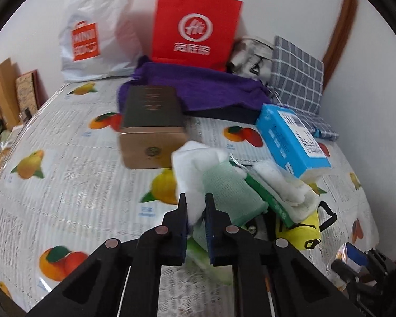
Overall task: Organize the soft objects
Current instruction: 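Grasp the white cloth with the left tool while the right tool lifts the packet, then carry the packet and white cloth with both tools toward the purple towel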
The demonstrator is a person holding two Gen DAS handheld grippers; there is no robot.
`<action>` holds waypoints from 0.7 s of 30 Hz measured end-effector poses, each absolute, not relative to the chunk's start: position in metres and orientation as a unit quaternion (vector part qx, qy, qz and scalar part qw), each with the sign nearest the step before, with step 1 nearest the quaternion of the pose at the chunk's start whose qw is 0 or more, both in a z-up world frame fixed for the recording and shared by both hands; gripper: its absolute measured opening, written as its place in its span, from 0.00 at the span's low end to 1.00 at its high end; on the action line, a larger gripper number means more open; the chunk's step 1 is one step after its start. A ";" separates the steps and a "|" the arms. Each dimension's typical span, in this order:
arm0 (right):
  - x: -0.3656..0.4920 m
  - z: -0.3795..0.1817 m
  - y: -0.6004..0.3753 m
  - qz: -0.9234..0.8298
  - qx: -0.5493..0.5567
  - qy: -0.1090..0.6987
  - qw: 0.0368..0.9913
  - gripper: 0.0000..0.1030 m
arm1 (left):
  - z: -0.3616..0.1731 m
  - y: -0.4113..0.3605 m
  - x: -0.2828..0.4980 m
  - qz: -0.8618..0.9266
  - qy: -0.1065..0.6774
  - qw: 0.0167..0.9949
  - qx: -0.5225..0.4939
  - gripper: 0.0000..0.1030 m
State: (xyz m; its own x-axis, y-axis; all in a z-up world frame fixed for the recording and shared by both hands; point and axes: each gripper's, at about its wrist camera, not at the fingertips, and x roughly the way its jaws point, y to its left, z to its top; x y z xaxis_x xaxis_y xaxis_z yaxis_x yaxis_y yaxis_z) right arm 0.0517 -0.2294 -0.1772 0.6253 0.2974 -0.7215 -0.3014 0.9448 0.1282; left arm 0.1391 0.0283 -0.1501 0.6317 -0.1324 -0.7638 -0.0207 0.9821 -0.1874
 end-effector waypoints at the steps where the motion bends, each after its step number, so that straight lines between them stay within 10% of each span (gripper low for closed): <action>1: 0.054 -0.179 -0.232 0.156 -0.001 0.404 0.901 0.38 | -0.149 0.035 0.136 -0.030 0.426 0.899 -0.097 0.10; 21: 0.090 -0.153 -0.245 0.083 0.008 0.409 0.909 0.38 | -0.108 0.096 0.116 -0.002 0.384 0.914 -0.127 0.08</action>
